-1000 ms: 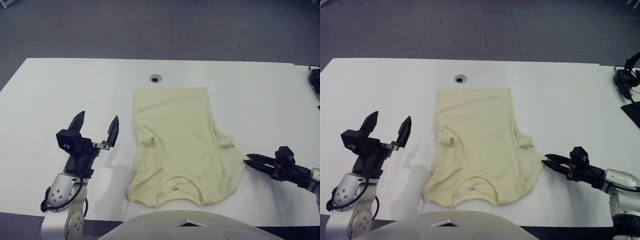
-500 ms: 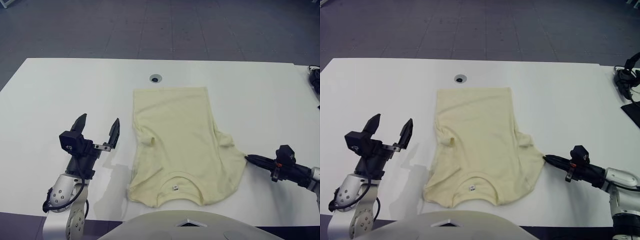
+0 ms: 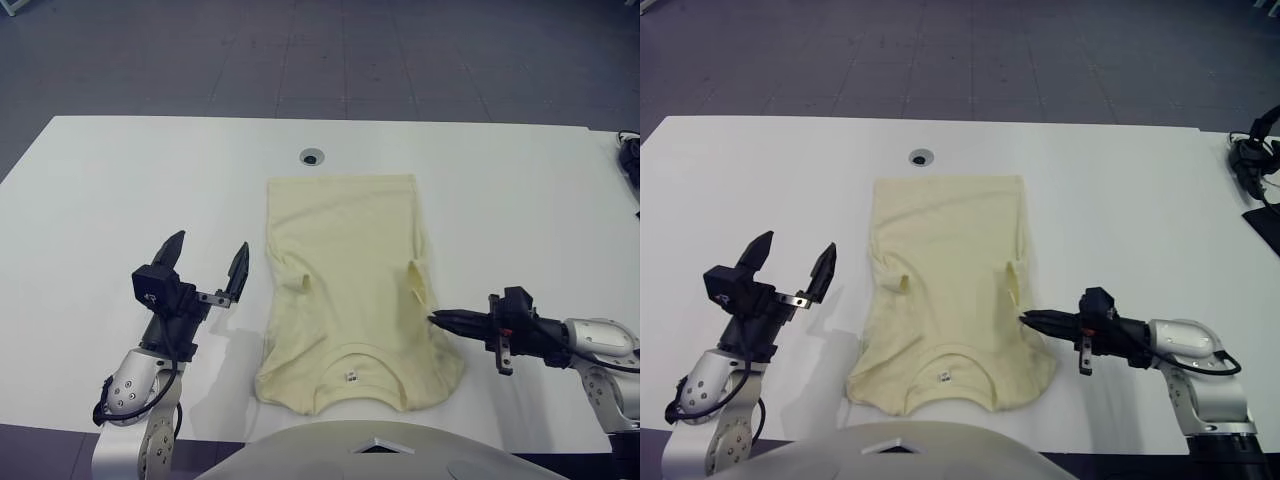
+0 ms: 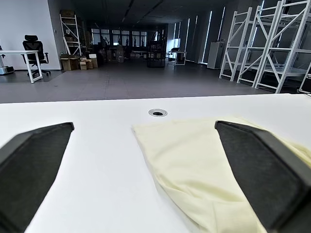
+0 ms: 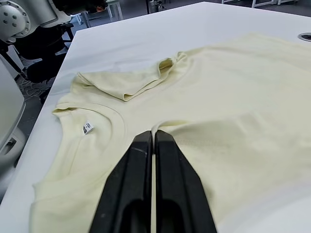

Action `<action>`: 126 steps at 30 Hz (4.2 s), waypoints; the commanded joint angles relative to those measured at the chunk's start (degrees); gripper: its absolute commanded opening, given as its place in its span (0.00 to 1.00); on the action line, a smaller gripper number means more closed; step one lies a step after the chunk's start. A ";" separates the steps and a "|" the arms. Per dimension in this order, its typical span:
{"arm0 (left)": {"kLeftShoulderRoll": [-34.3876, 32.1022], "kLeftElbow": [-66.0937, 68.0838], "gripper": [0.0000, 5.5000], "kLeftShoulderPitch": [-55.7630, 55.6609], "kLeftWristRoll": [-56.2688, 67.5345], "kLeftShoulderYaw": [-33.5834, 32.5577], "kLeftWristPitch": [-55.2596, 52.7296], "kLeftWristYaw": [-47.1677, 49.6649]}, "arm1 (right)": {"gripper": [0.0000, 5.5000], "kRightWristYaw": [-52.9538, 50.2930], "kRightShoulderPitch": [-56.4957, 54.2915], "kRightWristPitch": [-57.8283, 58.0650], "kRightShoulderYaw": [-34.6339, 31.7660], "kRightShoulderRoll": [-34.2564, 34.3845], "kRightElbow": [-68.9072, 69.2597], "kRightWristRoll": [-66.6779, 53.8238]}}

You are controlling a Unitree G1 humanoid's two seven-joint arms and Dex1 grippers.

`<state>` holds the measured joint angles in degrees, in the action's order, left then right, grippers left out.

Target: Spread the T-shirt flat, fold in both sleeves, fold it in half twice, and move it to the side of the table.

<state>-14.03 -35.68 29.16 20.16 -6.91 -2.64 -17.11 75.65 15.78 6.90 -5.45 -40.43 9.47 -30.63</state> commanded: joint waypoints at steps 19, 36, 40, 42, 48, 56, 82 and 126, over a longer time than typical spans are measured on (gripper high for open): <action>-18.64 9.05 0.98 7.12 -37.16 -7.11 24.02 -2.88 | 0.47 -8.10 -4.65 -4.22 -10.95 1.16 -5.71 -1.64; -35.64 10.79 0.95 10.86 -74.30 2.19 54.44 0.26 | 0.98 -11.38 -6.34 -89.07 -1.29 -6.74 -34.00 41.10; -36.11 11.78 0.83 9.71 -73.59 3.75 53.92 -0.21 | 0.98 -15.85 -7.70 -93.74 1.64 -7.90 -38.13 45.02; -36.50 12.39 0.76 9.07 -73.53 4.47 53.92 -0.16 | 0.94 -18.41 -7.88 -94.43 3.28 -8.61 -38.56 46.31; -36.64 13.64 0.55 7.63 -73.80 5.93 52.83 0.02 | 0.76 -25.07 -9.46 -92.49 8.57 -10.26 -37.82 47.38; -36.70 15.98 0.31 6.89 -72.74 5.95 51.20 0.79 | 0.53 -30.51 -8.86 -86.54 15.43 -12.99 -34.91 45.55; -49.56 4.83 0.00 27.36 -25.10 3.68 25.88 -31.03 | 0.00 -6.23 6.01 -24.38 22.95 -32.16 1.36 -9.40; -22.23 50.11 0.00 -50.70 -19.37 15.17 6.58 -28.32 | 0.06 -16.46 -47.10 -19.21 10.65 8.90 -49.46 19.23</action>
<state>-37.37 13.07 -20.61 1.76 9.21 4.38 -47.79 62.16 -29.15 -11.21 6.98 -31.87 -37.55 -12.73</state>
